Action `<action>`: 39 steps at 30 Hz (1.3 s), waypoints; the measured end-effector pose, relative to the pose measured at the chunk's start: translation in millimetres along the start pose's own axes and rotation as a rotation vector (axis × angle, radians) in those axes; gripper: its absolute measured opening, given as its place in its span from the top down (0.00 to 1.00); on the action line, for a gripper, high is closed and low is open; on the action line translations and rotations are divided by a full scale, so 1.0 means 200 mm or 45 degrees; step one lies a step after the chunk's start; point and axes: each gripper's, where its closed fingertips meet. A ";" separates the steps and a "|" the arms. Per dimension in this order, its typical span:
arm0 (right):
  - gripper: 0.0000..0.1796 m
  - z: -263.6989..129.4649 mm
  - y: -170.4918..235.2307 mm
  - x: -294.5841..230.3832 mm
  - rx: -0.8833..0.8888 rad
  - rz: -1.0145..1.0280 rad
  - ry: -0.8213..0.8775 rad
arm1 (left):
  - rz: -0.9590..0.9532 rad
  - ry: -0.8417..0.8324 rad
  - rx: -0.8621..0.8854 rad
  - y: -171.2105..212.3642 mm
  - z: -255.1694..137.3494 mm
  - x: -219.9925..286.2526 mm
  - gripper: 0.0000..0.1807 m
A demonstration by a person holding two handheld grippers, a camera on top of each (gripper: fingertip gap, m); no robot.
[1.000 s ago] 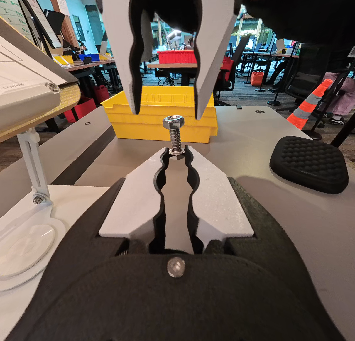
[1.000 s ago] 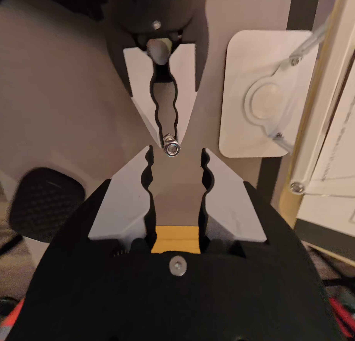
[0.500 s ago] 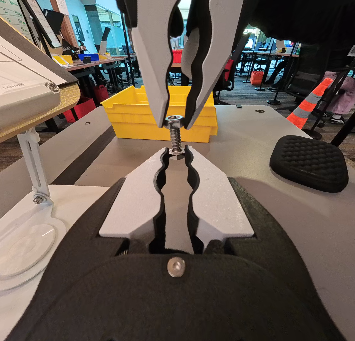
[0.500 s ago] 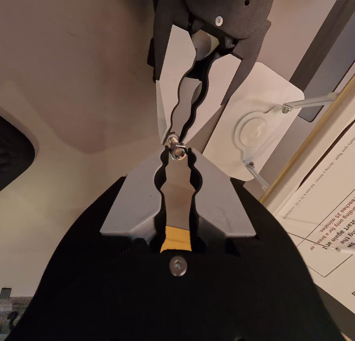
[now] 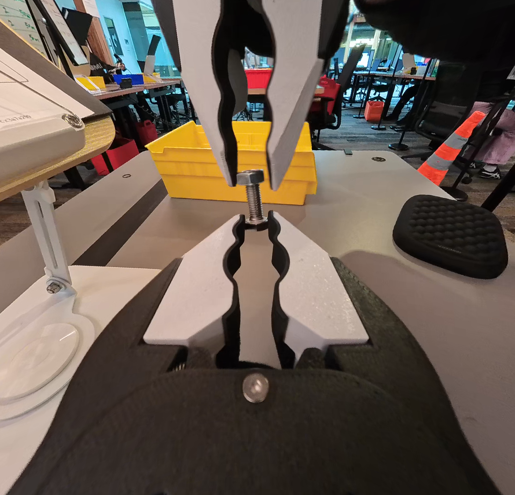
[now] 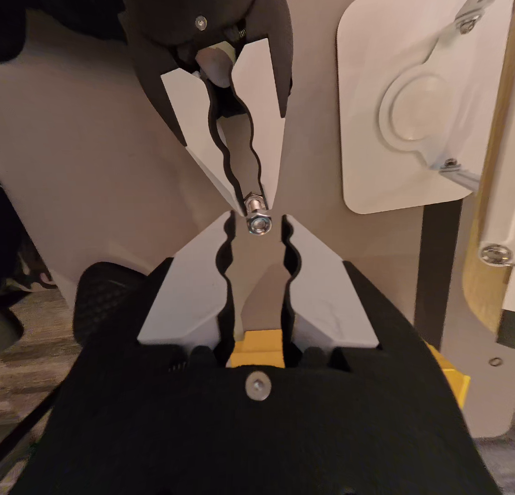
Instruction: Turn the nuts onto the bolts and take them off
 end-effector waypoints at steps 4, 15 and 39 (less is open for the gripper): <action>0.74 -0.03 -0.02 0.02 0.095 -0.238 0.085 | 0.001 0.003 0.003 0.00 0.00 0.00 0.92; 0.90 -0.01 0.01 0.02 0.095 -0.744 0.168 | 0.003 0.004 0.011 -0.01 -0.01 0.00 0.92; 0.70 0.01 0.03 0.02 -0.038 -0.028 -0.024 | 0.012 0.007 -0.006 0.00 0.01 0.01 0.92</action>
Point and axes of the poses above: each gripper's, where its closed fingertips meet, z out along the fingers, y out of its underside, x = y × z across the jaws, and after that the axes turned 13 degrees about y, right-handed
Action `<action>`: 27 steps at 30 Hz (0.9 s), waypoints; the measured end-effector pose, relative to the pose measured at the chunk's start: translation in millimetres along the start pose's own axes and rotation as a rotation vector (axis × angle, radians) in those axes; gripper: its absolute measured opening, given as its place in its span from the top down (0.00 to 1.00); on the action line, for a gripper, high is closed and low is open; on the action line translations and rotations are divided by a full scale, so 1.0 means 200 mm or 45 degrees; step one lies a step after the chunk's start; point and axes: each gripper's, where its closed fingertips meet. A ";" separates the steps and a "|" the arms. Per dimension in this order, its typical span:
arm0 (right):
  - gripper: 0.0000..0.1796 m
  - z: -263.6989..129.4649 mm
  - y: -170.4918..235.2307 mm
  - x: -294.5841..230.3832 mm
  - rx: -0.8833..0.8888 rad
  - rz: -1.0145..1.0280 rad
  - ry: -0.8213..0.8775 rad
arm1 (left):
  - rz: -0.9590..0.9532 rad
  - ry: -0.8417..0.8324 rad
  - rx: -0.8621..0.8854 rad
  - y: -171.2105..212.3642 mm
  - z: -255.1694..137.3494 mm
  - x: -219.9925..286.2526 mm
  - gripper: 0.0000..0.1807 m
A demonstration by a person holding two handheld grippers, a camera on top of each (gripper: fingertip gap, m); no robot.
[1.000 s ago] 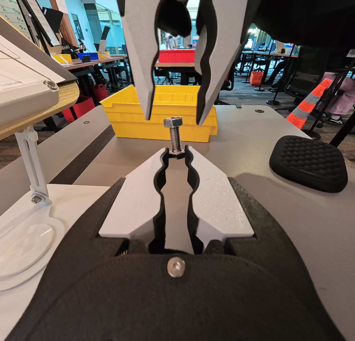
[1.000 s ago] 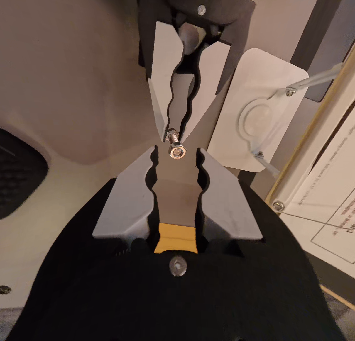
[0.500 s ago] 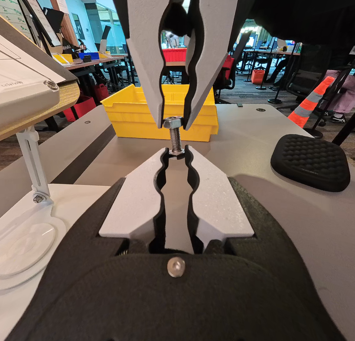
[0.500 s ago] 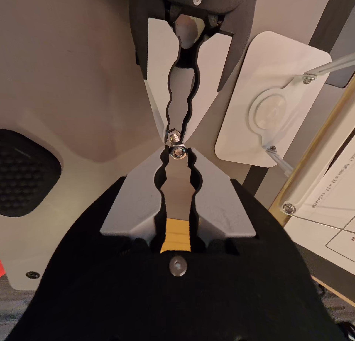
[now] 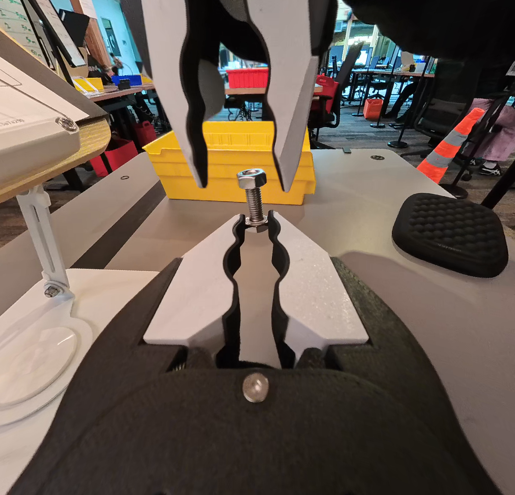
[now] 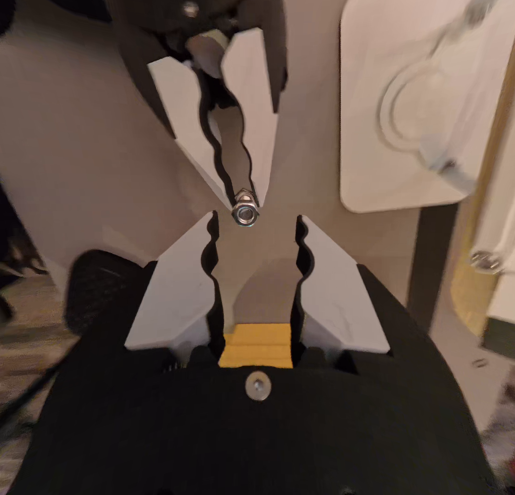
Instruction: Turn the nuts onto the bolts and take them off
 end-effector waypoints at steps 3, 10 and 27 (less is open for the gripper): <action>0.72 -0.03 -0.02 0.00 0.053 -0.256 0.072 | -0.007 0.000 0.006 0.00 -0.01 0.00 0.92; 0.85 -0.03 -0.03 -0.03 0.096 -0.692 0.175 | -0.007 0.003 0.007 0.00 0.00 0.00 0.92; 0.92 -0.02 -0.05 -0.03 -0.014 0.165 -0.018 | -0.007 -0.003 0.003 0.00 -0.01 -0.01 0.92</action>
Point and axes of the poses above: each gripper's, where its closed fingertips meet, z out along the fingers, y out of its underside, x = y × z across the jaws, and after that the axes turned 13 degrees about y, right-handed
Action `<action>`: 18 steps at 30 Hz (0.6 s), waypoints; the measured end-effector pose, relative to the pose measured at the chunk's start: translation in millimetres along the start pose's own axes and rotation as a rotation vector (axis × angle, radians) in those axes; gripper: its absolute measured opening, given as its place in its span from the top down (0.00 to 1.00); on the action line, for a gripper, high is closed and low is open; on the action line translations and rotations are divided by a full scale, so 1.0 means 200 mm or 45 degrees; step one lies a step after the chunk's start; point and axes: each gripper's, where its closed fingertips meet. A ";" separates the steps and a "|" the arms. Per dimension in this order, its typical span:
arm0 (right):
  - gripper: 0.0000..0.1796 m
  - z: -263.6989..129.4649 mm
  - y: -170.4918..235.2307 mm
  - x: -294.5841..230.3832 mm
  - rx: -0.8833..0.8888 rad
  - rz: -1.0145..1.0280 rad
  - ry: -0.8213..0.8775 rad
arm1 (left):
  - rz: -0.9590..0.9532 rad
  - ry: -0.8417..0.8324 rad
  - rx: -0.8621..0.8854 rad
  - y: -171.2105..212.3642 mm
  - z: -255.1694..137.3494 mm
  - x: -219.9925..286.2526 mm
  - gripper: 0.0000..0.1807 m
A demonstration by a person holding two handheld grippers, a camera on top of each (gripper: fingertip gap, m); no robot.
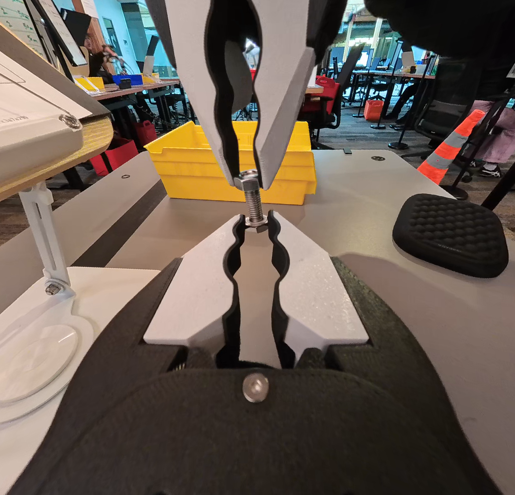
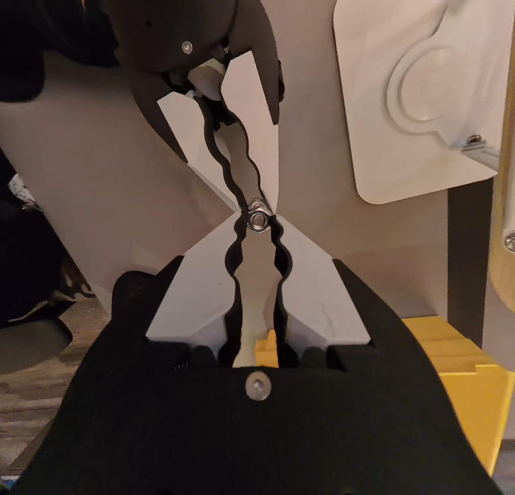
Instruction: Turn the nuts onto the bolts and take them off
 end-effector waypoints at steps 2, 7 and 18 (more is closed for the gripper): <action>0.84 0.00 0.01 0.00 0.004 -0.024 -0.023 | 0.000 0.003 0.002 0.00 0.00 0.00 0.92; 0.75 -0.04 -0.02 0.04 0.118 -0.403 0.121 | 0.001 0.002 0.007 -0.01 0.00 0.00 0.92; 0.91 -0.01 0.00 -0.01 0.177 -1.054 0.229 | 0.003 0.006 0.007 -0.01 0.00 0.00 0.92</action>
Point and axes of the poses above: each gripper's, where its closed fingertips meet, z out along the fingers, y out of its underside, x = y × z across the jaws, and after that the axes turned 13 degrees about y, right-handed
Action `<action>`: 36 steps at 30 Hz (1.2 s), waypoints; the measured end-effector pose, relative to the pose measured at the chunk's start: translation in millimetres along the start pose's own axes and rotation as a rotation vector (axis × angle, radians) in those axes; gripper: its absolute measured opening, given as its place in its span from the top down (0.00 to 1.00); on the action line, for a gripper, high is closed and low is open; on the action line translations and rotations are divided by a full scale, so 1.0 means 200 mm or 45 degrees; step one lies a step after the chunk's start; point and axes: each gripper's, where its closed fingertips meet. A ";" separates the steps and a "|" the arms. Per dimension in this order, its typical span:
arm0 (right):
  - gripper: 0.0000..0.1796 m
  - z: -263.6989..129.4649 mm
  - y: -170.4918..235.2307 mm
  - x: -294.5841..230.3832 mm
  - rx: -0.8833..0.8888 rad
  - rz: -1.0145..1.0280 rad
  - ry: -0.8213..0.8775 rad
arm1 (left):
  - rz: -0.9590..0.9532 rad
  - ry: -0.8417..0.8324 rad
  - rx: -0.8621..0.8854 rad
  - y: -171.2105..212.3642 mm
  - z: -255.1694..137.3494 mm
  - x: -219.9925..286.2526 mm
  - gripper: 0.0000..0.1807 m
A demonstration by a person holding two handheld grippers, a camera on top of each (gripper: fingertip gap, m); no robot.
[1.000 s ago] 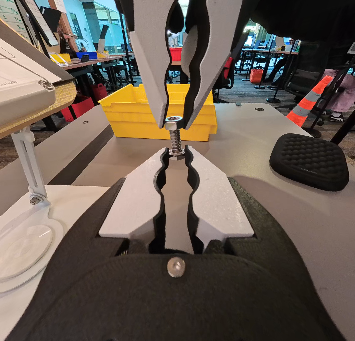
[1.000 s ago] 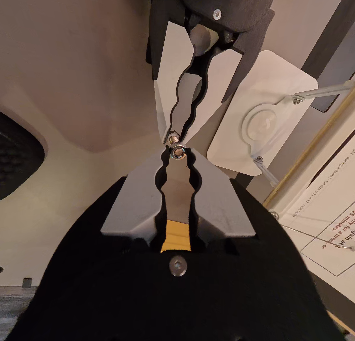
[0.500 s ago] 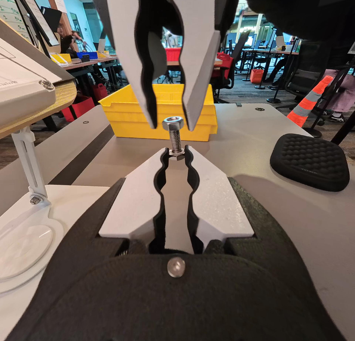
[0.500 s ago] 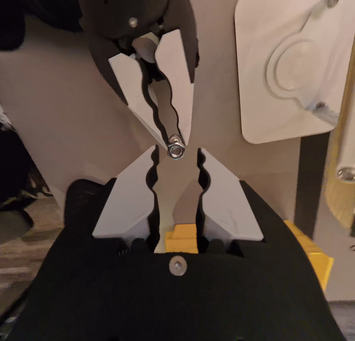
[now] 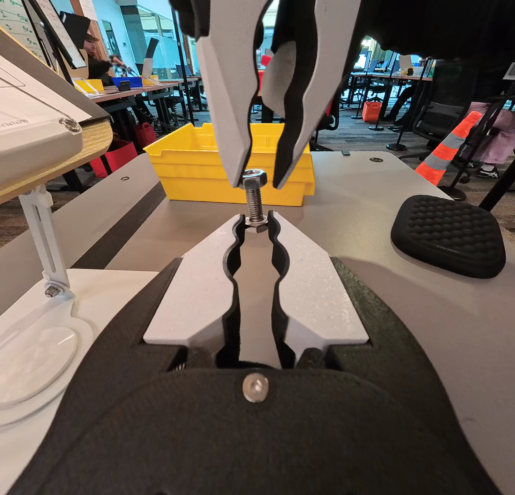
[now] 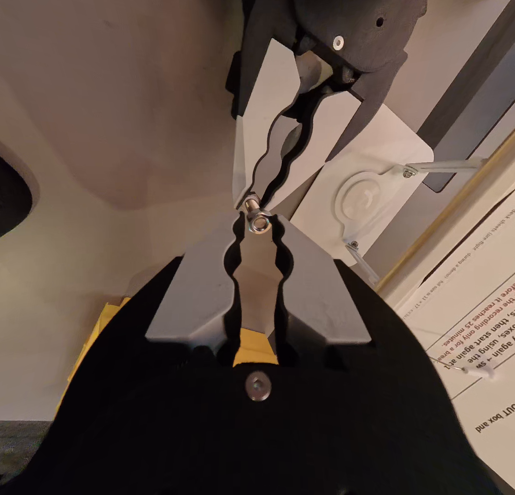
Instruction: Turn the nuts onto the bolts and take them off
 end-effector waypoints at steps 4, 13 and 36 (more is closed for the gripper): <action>0.91 0.00 0.01 -0.01 -0.014 0.065 -0.034 | 0.005 0.004 -0.012 0.01 0.01 0.01 0.92; 0.85 0.03 0.04 -0.02 -0.232 0.971 -0.235 | 0.004 -0.001 -0.036 0.03 0.01 0.00 0.92; 0.90 -0.01 0.02 -0.01 -0.027 0.282 -0.107 | 0.000 0.029 0.046 -0.03 0.00 0.02 0.92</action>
Point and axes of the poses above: each gripper's, where its closed fingertips meet, z out along the fingers, y out of its underside, x = y × z across the jaws, and after that the axes turned 13 degrees about y, right-handed
